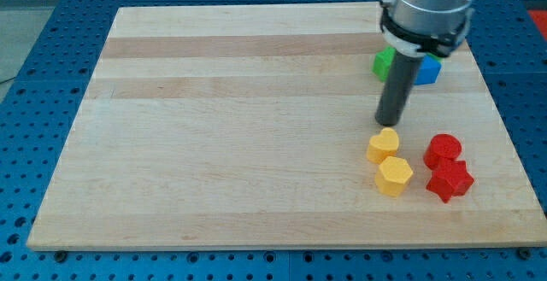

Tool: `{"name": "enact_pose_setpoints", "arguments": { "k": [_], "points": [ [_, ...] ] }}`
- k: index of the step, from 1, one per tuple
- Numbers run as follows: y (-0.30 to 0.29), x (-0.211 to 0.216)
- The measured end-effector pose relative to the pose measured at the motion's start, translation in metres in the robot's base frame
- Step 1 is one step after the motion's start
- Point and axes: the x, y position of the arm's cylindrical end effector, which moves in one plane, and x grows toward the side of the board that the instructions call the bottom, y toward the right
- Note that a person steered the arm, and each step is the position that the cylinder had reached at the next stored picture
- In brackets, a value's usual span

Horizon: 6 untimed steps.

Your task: Slide the yellow heat and the yellow hexagon down a bit

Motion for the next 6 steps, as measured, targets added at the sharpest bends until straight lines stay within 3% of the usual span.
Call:
{"name": "enact_pose_setpoints", "arguments": {
  "k": [2, 6],
  "points": [
    [-0.092, 0.008],
    [0.026, 0.053]
  ]
}}
